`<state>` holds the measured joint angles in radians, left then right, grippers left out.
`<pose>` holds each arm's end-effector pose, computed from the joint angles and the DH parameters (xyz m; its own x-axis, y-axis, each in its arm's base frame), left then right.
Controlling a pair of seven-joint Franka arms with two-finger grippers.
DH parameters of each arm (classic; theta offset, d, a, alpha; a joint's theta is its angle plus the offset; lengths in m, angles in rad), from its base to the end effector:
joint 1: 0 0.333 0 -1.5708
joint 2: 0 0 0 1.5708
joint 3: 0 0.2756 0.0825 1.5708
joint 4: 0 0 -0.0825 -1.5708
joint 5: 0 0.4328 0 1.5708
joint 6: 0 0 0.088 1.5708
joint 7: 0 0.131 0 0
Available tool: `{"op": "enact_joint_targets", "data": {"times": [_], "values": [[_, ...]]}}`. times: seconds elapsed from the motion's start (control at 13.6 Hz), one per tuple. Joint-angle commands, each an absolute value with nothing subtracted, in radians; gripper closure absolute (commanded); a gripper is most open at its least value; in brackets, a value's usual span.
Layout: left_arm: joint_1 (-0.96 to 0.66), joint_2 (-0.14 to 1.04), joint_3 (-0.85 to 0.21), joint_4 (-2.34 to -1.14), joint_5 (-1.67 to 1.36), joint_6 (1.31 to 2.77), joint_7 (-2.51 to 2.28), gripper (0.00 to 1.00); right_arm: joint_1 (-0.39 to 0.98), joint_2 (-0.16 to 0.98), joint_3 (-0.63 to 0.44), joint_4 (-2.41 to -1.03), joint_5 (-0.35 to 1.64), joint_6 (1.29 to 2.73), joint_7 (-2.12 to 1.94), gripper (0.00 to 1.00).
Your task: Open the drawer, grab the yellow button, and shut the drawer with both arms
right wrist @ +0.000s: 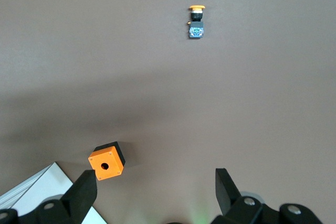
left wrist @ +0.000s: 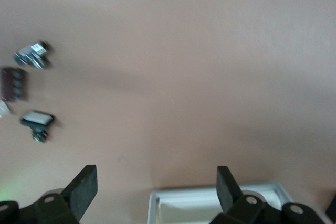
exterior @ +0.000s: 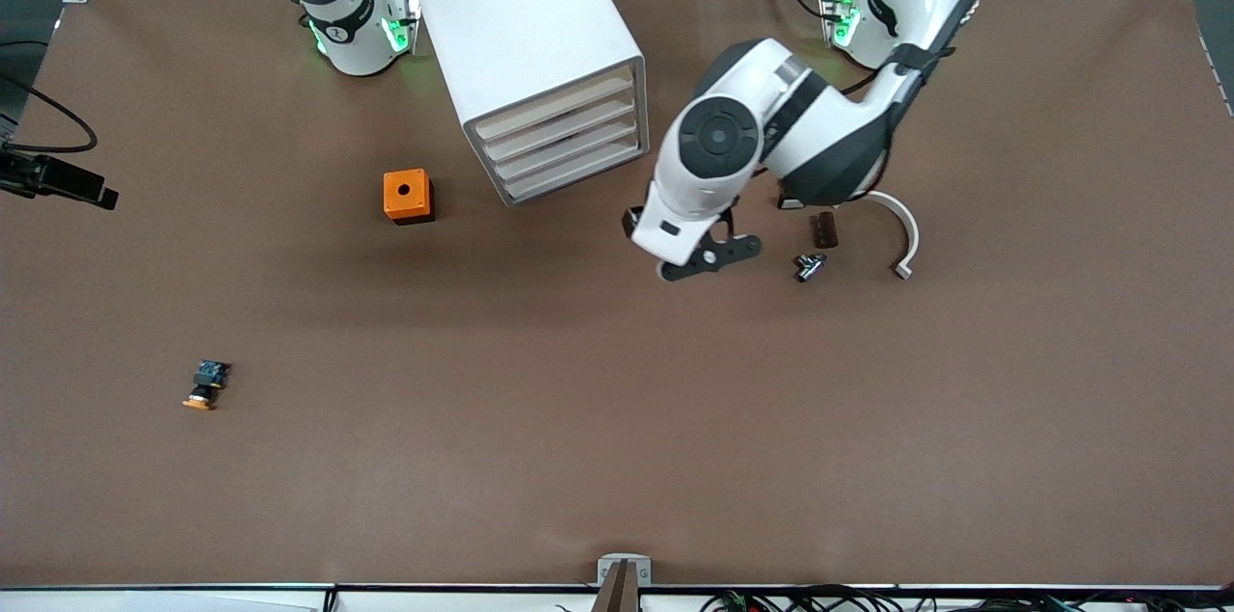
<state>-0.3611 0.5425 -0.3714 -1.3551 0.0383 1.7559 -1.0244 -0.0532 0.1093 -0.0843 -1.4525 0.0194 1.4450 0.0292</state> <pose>0.5610 -0.4480 0.3446 0.9319 0.3119 -0.1851 0.3150 -0.9490 -0.0134 0.6110 -0.0795 0.5442 0.9797 -0.1632 -0.1164 -0.1651 -0.9863 -0.0068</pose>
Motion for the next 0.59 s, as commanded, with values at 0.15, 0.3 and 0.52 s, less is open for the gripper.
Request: {"op": "enact_joint_targets", "data": {"times": [0.15,0.3,0.52], "values": [[-0.198,0.424,-0.377,-1.378,0.093,1.714,-0.986,0.00,-0.063,0.038,-0.071,-1.503,0.022,1.454,-0.040,0.00],[-0.141,0.379,-0.379,-1.377,0.129,1.655,-0.899,0.00,-0.066,0.040,-0.072,-1.494,0.009,1.457,-0.132,0.00],[-0.052,0.302,-0.382,-1.382,0.132,1.591,-0.838,0.00,-0.069,0.017,-0.077,-1.494,0.021,1.447,-0.127,0.00]]}}
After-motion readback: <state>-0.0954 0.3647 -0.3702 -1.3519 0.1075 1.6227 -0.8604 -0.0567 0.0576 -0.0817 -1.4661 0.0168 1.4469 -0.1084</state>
